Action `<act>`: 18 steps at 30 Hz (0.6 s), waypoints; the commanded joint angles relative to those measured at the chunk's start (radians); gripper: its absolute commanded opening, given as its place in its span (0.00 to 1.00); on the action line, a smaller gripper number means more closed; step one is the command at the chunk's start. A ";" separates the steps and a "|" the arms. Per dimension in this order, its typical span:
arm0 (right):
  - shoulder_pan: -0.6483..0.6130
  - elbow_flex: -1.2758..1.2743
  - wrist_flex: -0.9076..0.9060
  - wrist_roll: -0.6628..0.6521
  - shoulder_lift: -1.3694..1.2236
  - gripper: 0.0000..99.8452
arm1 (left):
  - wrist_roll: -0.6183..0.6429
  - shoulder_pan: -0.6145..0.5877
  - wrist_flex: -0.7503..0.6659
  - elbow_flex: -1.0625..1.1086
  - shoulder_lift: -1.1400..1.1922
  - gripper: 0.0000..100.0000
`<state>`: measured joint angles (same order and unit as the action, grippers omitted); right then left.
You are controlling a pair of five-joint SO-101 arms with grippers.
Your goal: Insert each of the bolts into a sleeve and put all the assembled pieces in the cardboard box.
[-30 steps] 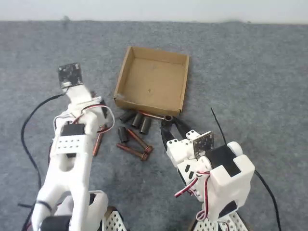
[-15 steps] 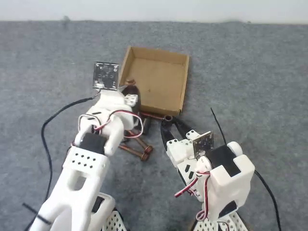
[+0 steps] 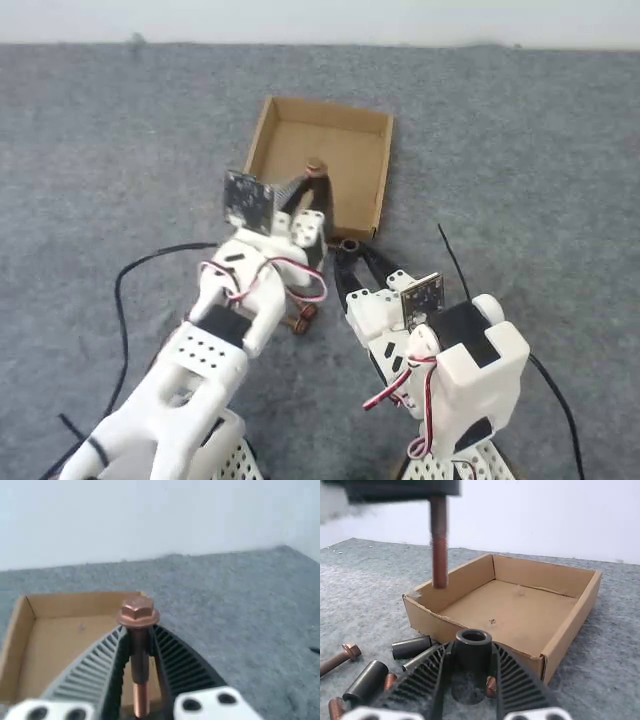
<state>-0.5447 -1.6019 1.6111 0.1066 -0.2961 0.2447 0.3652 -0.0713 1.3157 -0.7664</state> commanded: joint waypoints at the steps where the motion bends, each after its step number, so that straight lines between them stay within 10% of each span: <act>1: -0.013 -0.032 -0.002 -0.020 0.045 0.01 | 0.000 0.023 -0.054 -0.005 -0.049 0.01; 18: -0.045 -0.032 -0.002 -0.021 0.045 0.01 | 0.002 0.020 -0.051 0.012 -0.049 0.01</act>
<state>-0.5738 -1.6019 1.6111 0.1066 -0.2961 0.2447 0.3851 -0.0882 1.3403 -0.7664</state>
